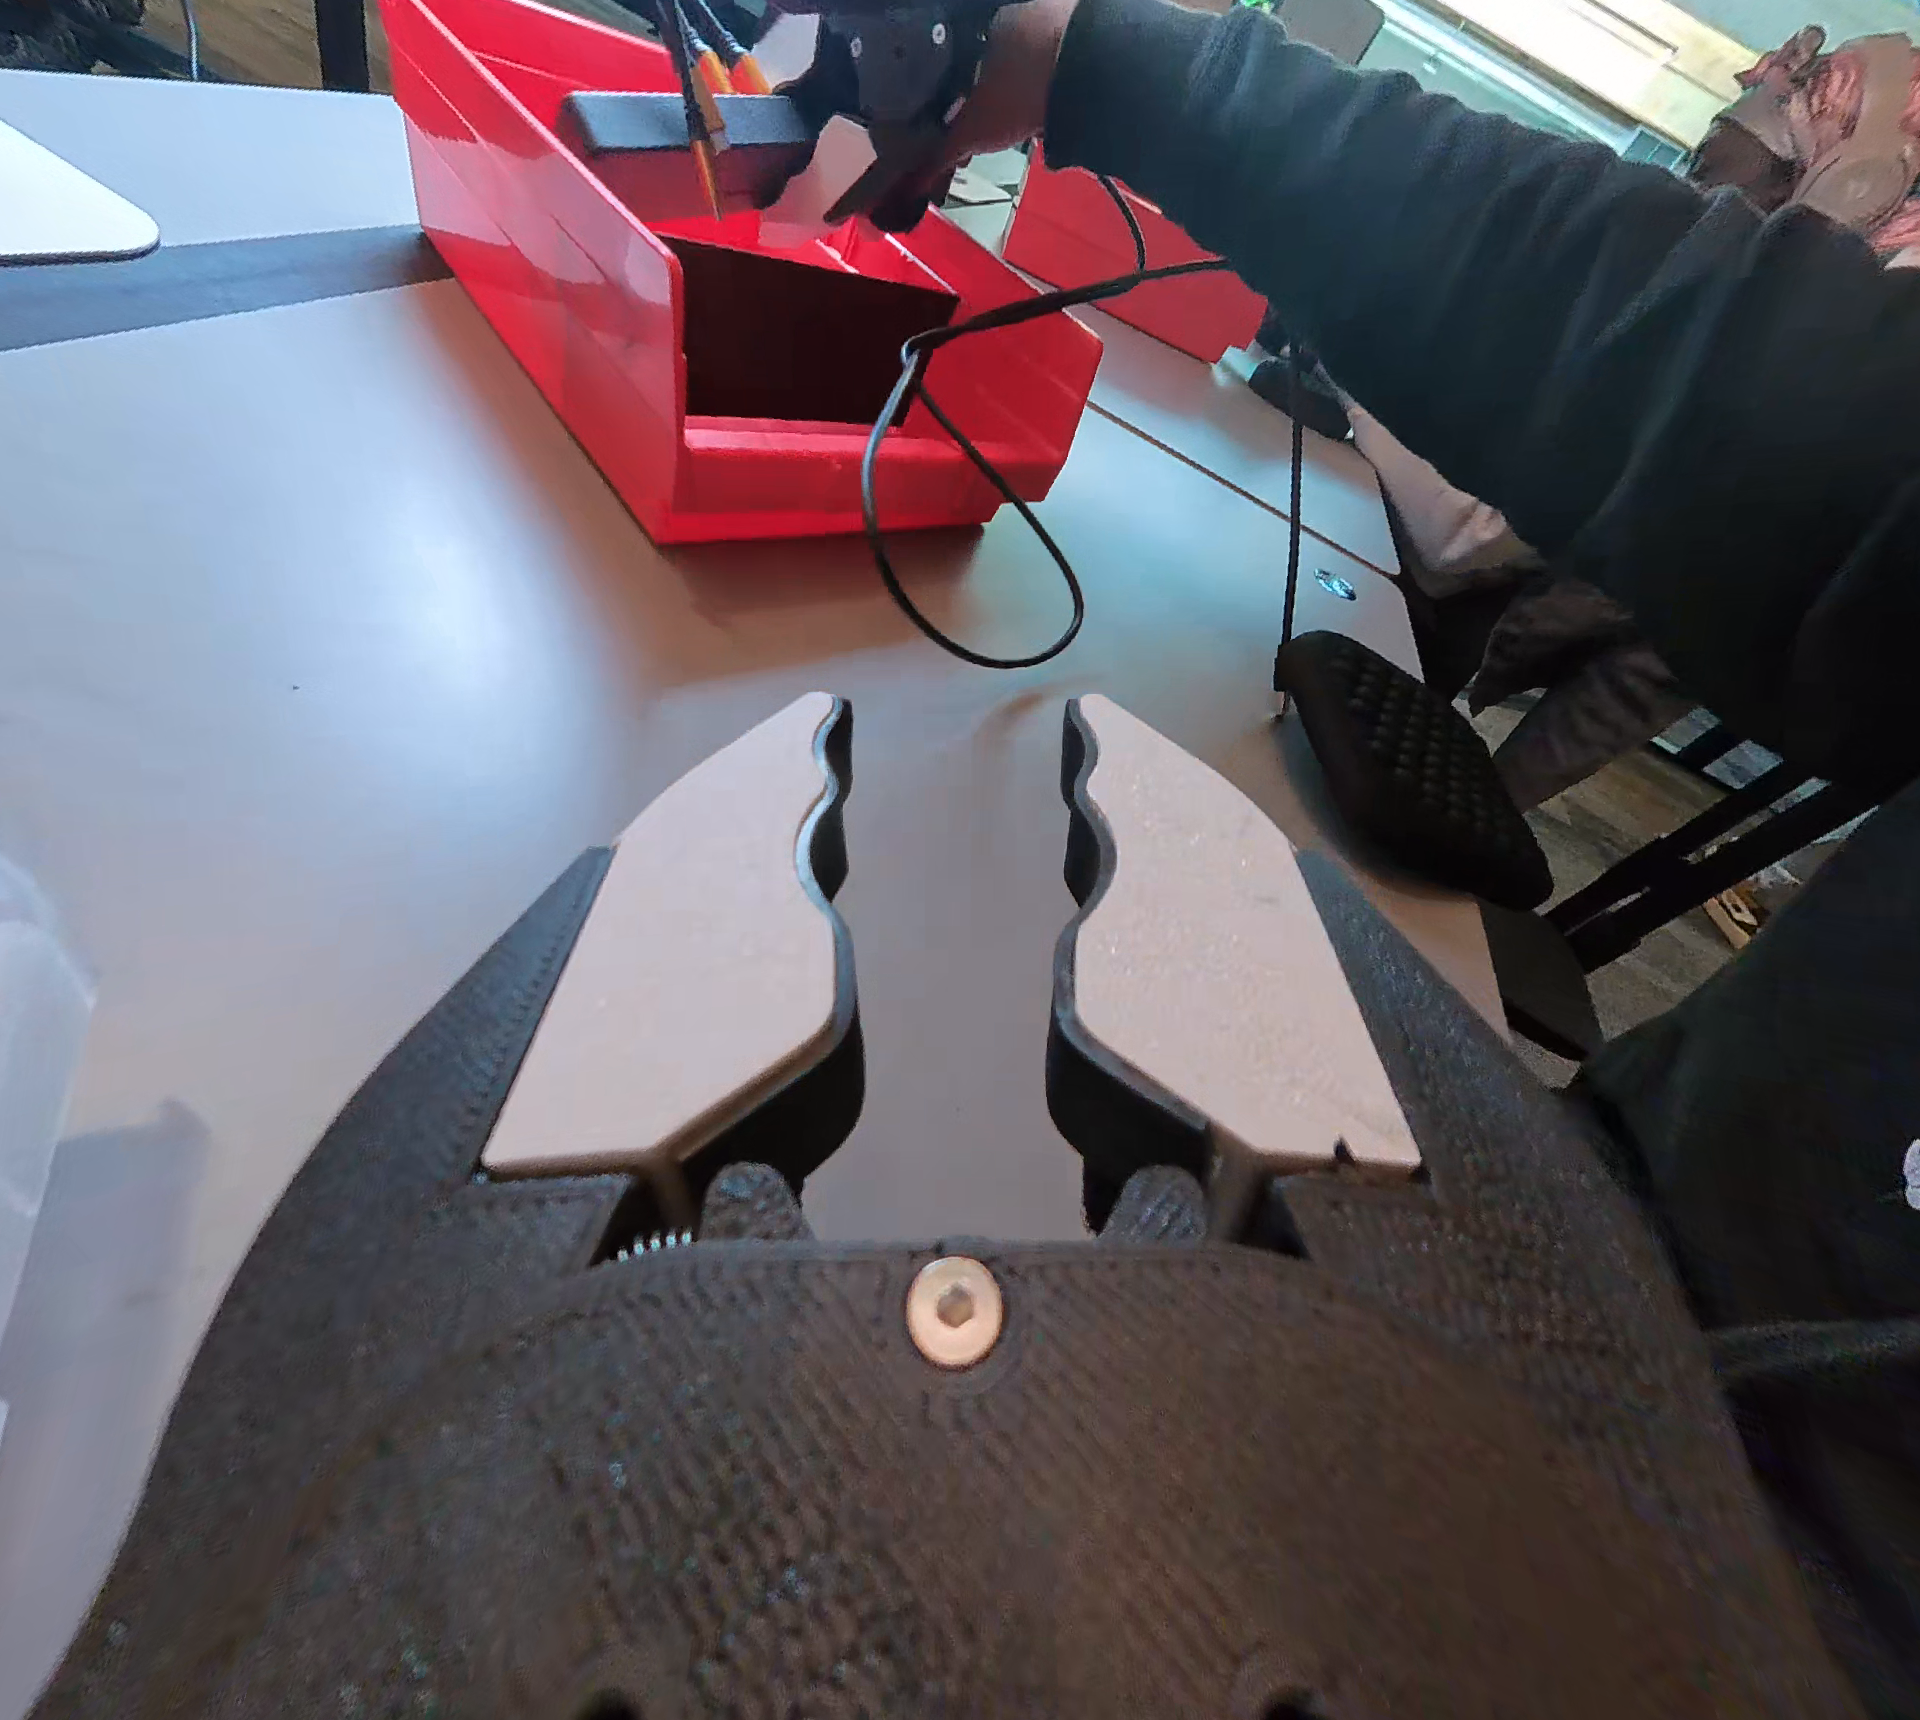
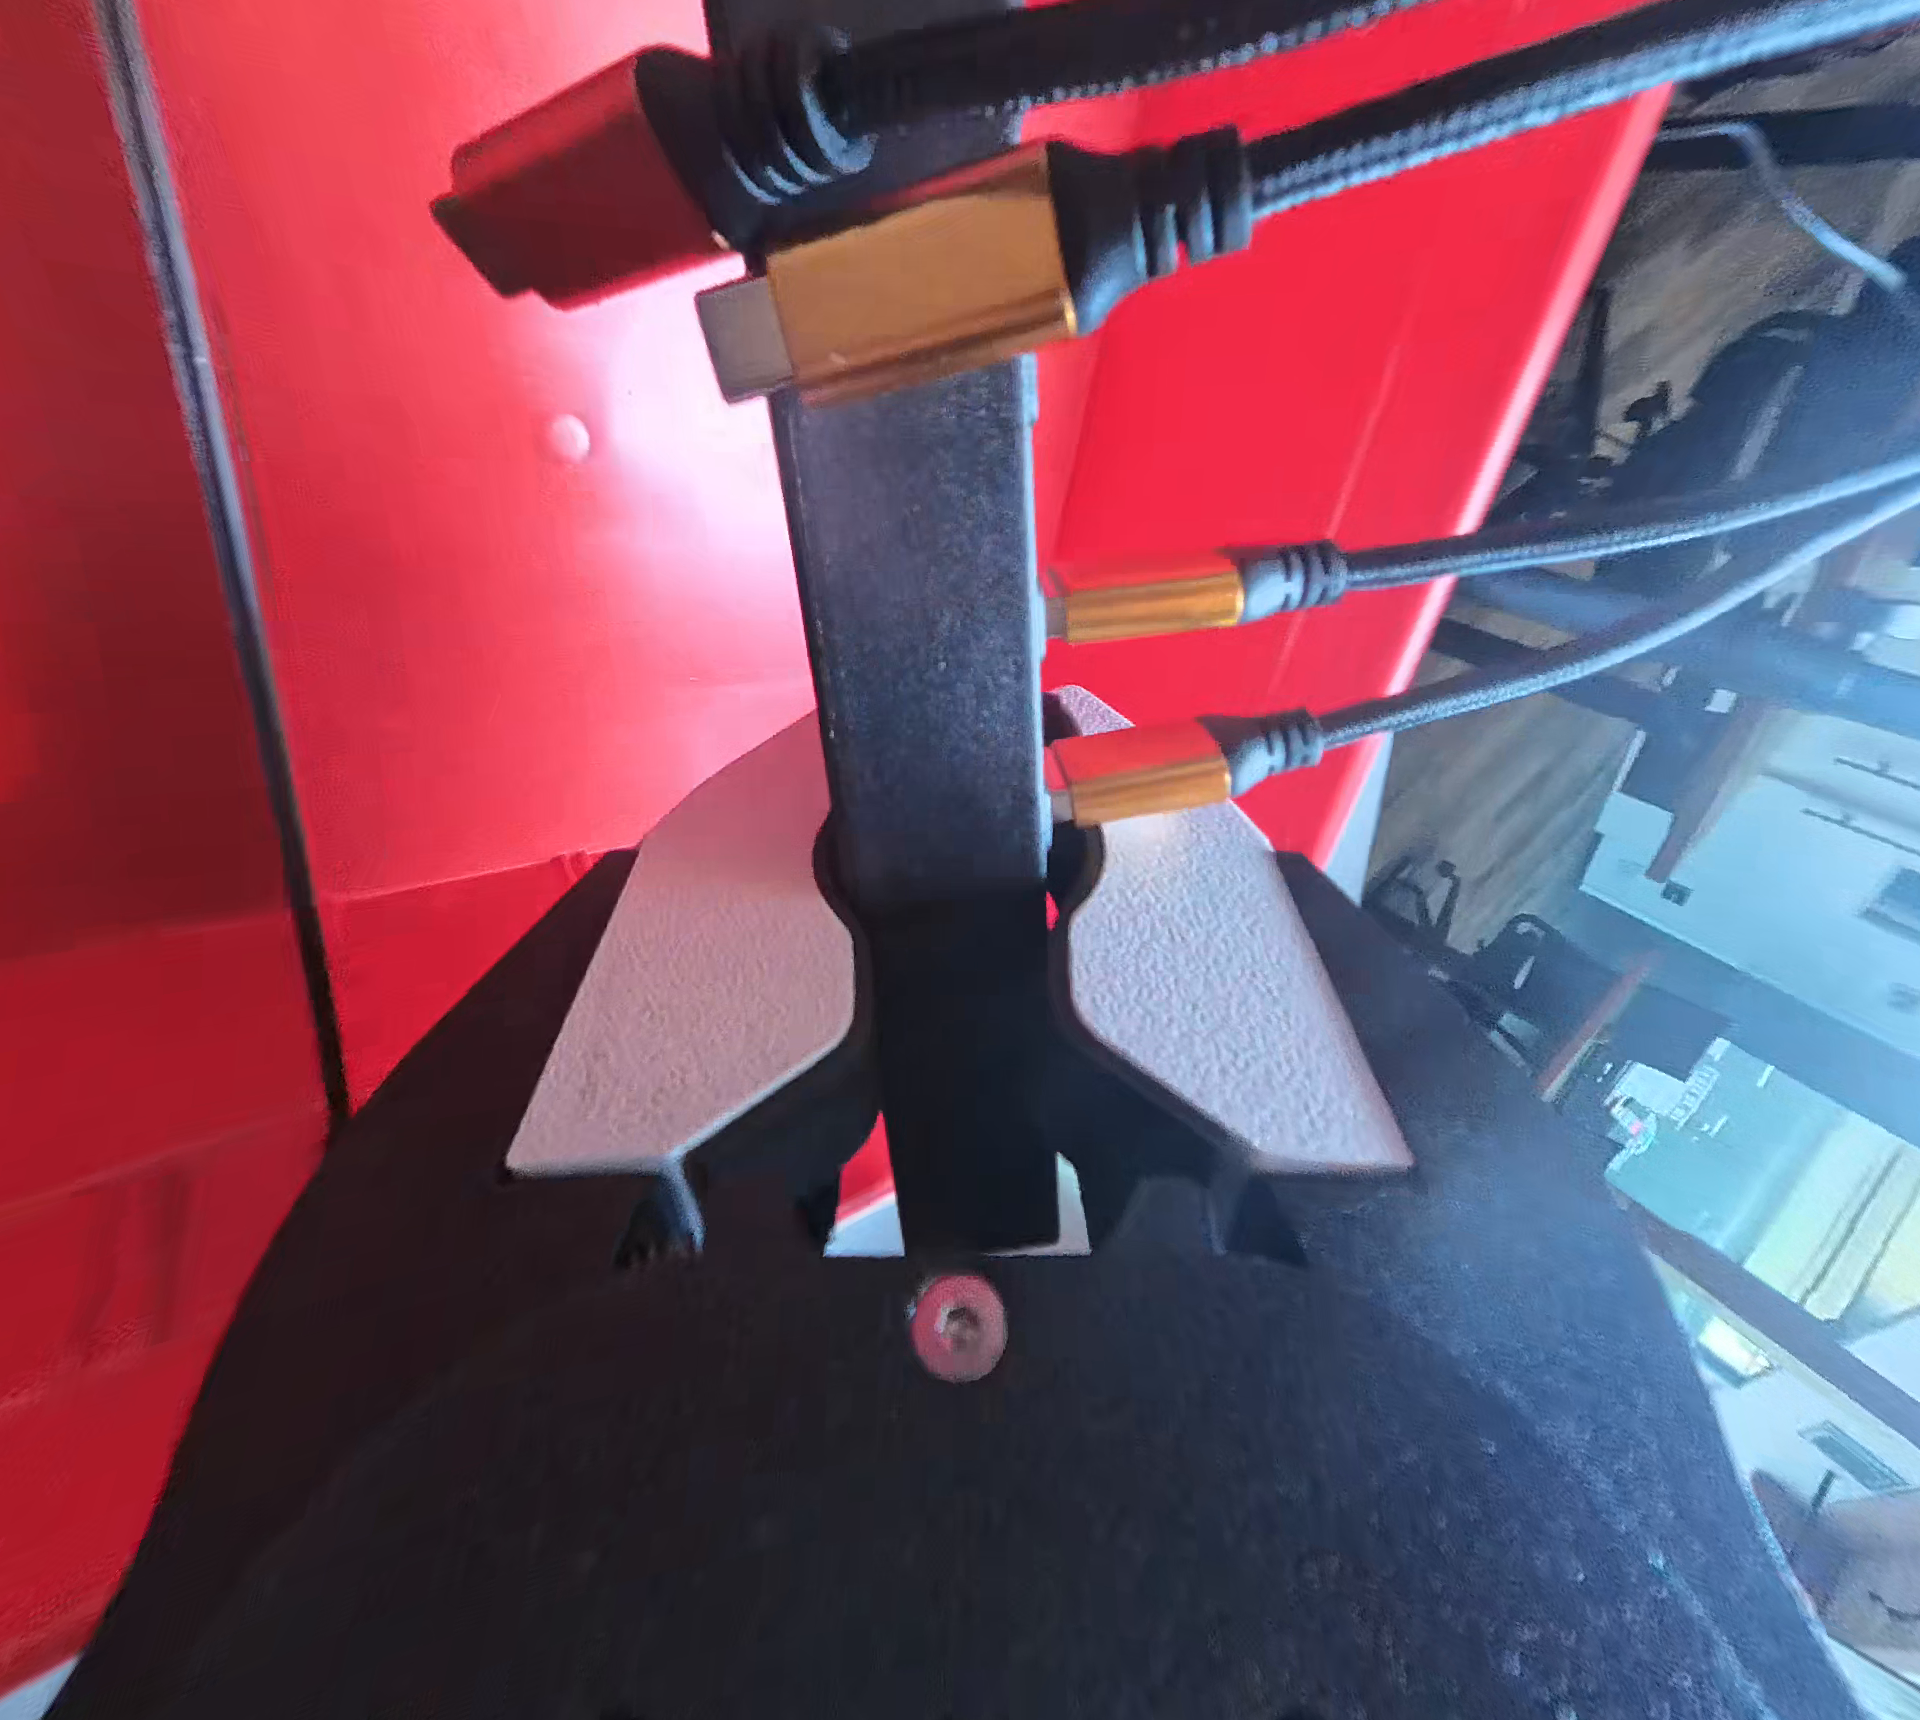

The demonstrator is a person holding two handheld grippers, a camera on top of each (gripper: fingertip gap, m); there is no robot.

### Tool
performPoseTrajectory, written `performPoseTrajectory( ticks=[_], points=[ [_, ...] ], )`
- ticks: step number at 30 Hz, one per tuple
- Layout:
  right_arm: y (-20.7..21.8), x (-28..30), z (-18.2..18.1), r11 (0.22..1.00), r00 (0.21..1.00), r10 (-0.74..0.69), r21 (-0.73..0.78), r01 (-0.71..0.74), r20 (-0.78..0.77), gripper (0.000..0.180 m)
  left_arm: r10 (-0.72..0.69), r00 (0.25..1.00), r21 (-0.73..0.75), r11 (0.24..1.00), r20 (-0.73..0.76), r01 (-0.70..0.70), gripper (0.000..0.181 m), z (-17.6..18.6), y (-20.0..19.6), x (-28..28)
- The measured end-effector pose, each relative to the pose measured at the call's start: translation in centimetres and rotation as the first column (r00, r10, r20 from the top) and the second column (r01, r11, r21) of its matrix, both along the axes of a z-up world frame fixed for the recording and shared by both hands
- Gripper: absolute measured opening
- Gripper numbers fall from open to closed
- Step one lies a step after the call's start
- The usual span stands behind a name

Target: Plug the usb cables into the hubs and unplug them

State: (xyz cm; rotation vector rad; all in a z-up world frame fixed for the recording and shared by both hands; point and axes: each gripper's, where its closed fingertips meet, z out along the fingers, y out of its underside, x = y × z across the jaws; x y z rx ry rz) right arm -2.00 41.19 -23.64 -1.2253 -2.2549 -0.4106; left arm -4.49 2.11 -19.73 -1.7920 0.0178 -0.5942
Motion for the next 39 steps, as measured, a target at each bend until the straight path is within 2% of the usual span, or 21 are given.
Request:
performPoseTrajectory(
  ticks=[2,4,9,15,20,25,29,32,36,37,38,39],
  points=[
    [0.2,0.2,-0.8,1.0,0.999,-0.021,-0.017,0.022,0.034,0.034,-0.004,1.0,-0.015,1.0,-0.01,0.004,0.038,-0.5,0.0,0.1],
    [0.3,-0.2,-0.4,0.999,1.0,-0.025,-0.03,0.025,0.011,0.049,-0.01,1.0,-0.024,1.0,-0.003,0.01,0.038,-0.9,0.0,0.2],
    [-0.8,-0.5,3.4,0.998,0.993,0.002,-0.057,-0.008,-0.115,0.055,-0.013,1.0,-0.03,0.999,-0.007,0.013,0.038,-1.1,0.1,0.0],
    [-5.0,0.0,8.6,0.993,0.951,0.082,-0.061,-0.105,-0.3,0.054,-0.013,1.0,-0.03,0.999,-0.021,0.013,0.038,-1.1,0.1,0.2],
    [-9.8,1.6,10.6,0.982,0.914,0.142,-0.063,-0.178,-0.38,0.053,-0.002,0.998,-0.019,1.0,-0.055,0.001,0.038,-0.9,0.0,0.2],
    [-14.4,4.2,10.4,0.974,0.903,0.174,-0.067,-0.217,-0.394,0.052,0.019,0.995,-0.01,1.0,-0.094,-0.02,0.037,-0.7,-0.1,0.0],
    [-16.4,7.6,9.3,0.976,0.92,0.161,-0.081,-0.202,-0.357,0.056,0.068,0.985,0.007,0.998,-0.157,-0.068,0.037,-0.5,-0.2,-0.7],
    [-15.8,11.2,7.9,0.988,0.959,0.126,-0.05,-0.143,-0.253,0.063,0.079,0.982,0.017,0.997,-0.17,-0.077,0.037,-0.3,-0.2,-0.8],
    [-13.6,15.9,6.2,0.999,0.989,0.008,-0.03,-0.012,-0.15,0.063,0.077,0.981,0.012,0.997,-0.179,-0.076,0.037,-0.4,-0.2,-0.7],
    [-13.2,16.8,5.9,0.999,0.99,-0.024,-0.038,0.019,-0.139,0.061,0.077,0.98,0.012,0.997,-0.185,-0.076,0.037,-0.5,-0.2,-0.7],
    [-13.0,17.6,5.8,0.999,0.99,-0.039,-0.04,0.033,-0.137,0.05,0.077,0.979,0.011,0.997,-0.191,-0.076,0.037,-0.5,-0.2,-0.7],
    [-12.8,18.0,6.1,0.999,0.988,-0.039,-0.029,0.035,-0.149,0.031,0.076,0.978,0.01,0.997,-0.195,-0.075,0.037,-0.5,-0.2,-0.6]
  ],
)
